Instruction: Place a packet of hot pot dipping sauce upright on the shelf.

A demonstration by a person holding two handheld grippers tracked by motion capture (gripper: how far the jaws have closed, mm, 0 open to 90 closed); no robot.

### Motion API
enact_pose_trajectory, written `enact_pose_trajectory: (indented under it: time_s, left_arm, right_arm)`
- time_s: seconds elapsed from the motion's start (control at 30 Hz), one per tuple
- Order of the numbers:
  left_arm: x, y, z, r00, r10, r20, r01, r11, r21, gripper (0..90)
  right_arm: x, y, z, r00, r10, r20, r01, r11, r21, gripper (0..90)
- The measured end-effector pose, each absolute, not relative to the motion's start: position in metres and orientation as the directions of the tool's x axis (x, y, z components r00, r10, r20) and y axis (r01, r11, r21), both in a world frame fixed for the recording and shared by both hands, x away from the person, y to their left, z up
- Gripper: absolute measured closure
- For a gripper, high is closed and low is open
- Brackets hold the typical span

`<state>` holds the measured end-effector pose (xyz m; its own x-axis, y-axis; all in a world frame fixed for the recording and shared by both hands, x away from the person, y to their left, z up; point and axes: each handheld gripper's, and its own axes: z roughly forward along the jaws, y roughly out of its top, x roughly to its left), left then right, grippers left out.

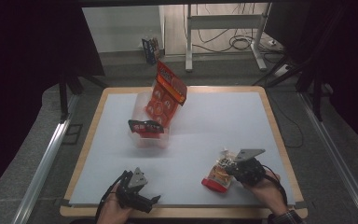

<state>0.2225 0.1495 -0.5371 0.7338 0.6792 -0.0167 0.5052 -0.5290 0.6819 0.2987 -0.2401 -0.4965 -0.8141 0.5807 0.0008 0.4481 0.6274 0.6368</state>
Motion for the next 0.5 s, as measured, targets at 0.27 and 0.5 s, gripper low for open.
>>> enact_pose_trajectory:
  time_s: [0.27, 0.5]
  left_arm:
    - [0.223, 0.148, -0.538, 0.736, 0.677, -0.013, 0.504, -0.535, 0.678, 0.2]
    - [0.224, 0.147, -0.538, 0.736, 0.677, -0.015, 0.506, -0.535, 0.676, 0.2]
  right_arm:
    - [0.279, -0.256, -0.507, -0.811, 0.584, 0.032, 0.488, 0.646, 0.586, 89.1]
    - [0.285, -0.243, -0.512, -0.820, 0.571, 0.043, 0.486, 0.655, 0.579, 89.2]
